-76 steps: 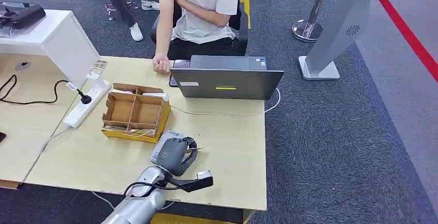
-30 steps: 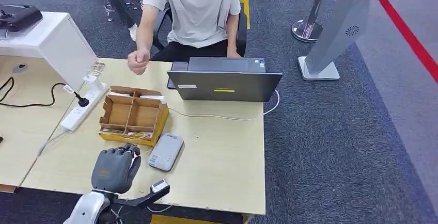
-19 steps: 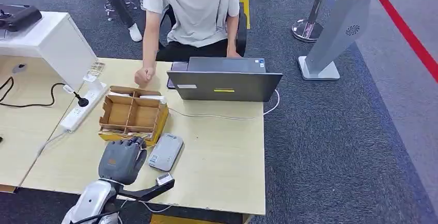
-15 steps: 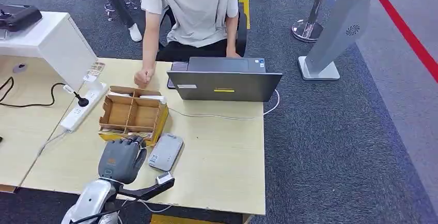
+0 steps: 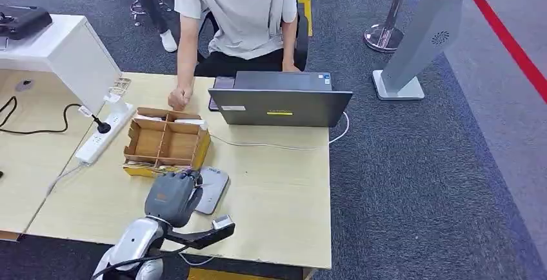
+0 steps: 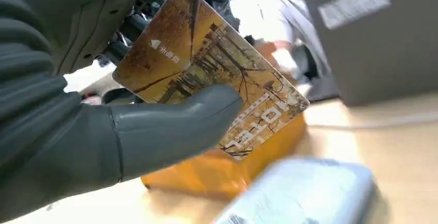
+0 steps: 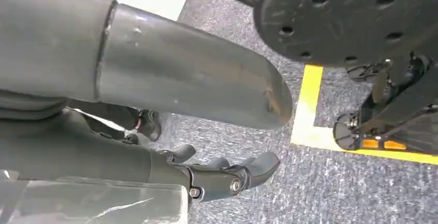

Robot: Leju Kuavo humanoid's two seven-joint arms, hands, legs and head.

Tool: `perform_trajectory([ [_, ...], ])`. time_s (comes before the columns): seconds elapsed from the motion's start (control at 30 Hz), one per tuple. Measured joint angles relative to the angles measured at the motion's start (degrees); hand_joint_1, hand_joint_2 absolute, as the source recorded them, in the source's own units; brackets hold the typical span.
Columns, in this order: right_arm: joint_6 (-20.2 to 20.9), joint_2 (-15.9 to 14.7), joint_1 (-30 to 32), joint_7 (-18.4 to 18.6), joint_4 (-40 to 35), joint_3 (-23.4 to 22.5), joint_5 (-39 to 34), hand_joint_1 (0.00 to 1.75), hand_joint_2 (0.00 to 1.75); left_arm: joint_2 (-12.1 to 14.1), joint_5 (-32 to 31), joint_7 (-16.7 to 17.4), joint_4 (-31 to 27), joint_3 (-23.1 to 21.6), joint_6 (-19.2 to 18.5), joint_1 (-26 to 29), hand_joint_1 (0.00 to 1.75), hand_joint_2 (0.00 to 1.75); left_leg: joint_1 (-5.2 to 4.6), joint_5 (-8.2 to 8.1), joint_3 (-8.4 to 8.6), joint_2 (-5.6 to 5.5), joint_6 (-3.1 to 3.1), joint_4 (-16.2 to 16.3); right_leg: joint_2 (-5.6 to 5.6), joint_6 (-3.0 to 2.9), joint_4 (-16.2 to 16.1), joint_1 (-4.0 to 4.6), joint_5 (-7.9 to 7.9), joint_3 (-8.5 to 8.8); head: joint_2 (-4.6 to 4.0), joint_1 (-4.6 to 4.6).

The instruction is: Pass the card to the sensor for recognition and then transmit it.

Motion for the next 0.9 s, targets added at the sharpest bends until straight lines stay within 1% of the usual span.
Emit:
perform_trajectory([
  [0.07,0.15,0.0,-0.39,-0.48,0.04,-1.81,0.56,0.0,0.0,0.53,1.07,0.83,0.7,-0.54,-1.94,-0.14,1.75,1.75,0.01,0.0,-0.01,0.01,0.0,-0.02,0.02,0.0,0.01,0.01,0.0,0.01,0.0,-0.02],
  [0.13,-2.18,0.0,-0.56,-0.29,0.92,-2.75,-2.21,0.0,0.0,2.04,2.24,1.59,0.98,-0.57,-2.92,0.37,1.75,1.75,0.03,0.0,0.0,0.04,-0.01,-0.02,0.05,-0.01,0.02,0.02,0.0,0.02,0.0,0.0],
  [0.17,-3.57,0.02,-0.35,0.51,1.14,-2.57,-4.74,0.0,0.0,2.71,2.56,1.77,0.98,-0.57,-2.99,0.91,1.75,1.75,0.02,0.0,0.01,0.04,-0.01,-0.02,0.05,-0.01,0.02,0.02,-0.01,0.01,0.0,-0.04],
  [0.23,-6.33,0.04,0.8,3.21,1.14,-0.6,-12.22,0.0,0.0,3.89,2.92,1.75,0.98,-0.39,-3.3,2.08,1.75,1.75,0.03,0.0,-0.01,-0.04,0.0,-0.02,-0.01,-0.03,0.02,0.02,-0.04,0.02,0.0,-0.04],
  [0.3,-8.09,0.04,2.31,6.14,0.35,2.66,-18.57,0.0,0.0,4.68,2.93,1.46,0.9,-0.35,-3.9,3.07,1.75,1.75,0.03,0.0,-0.04,-0.14,0.0,-0.02,-0.09,-0.01,0.02,0.03,-0.09,0.02,0.0,-0.02],
  [0.37,-8.66,0.04,3.26,7.5,-0.39,5.3,-21.12,0.0,0.0,4.96,2.86,1.57,0.89,-0.35,-4.8,3.34,1.75,1.75,0.03,0.0,-0.05,-0.1,0.0,-0.03,-0.08,-0.01,0.02,0.03,-0.09,0.02,0.0,-0.02],
  [0.47,-8.74,0.07,4.16,8.11,-1.2,7.79,-21.77,0.0,0.0,5.25,2.77,1.81,0.89,-0.35,-5.28,3.33,1.75,1.75,0.03,0.0,-0.05,-0.09,0.0,-0.03,-0.08,-0.01,0.01,0.02,-0.08,0.03,0.0,-0.02],
  [0.6,-8.66,0.07,4.72,8.55,-1.88,9.42,-22.04,0.0,0.0,5.31,2.47,2.08,0.89,-0.35,-5.87,3.3,1.75,1.75,0.02,0.0,-0.03,-0.09,0.0,-0.02,-0.08,0.0,0.01,0.01,-0.07,0.04,0.0,-0.02],
  [0.73,-8.0,0.07,4.68,8.15,-2.03,9.71,-19.94,0.0,0.0,5.29,1.83,2.86,1.31,-0.24,-6.07,2.81,1.75,1.75,0.02,0.0,-0.02,-0.1,0.0,-0.02,-0.08,-0.01,0.01,0.02,-0.06,0.04,0.0,0.0],
  [0.9,-6.71,0.07,4.01,6.54,-1.88,8.96,-16.09,0.0,0.0,5.11,-0.05,3.39,2.29,0.26,-5.41,1.36,1.75,1.75,0.03,0.0,0.0,-0.09,0.0,-0.02,-0.08,-0.03,0.01,0.02,-0.05,0.04,0.0,-0.02],
])
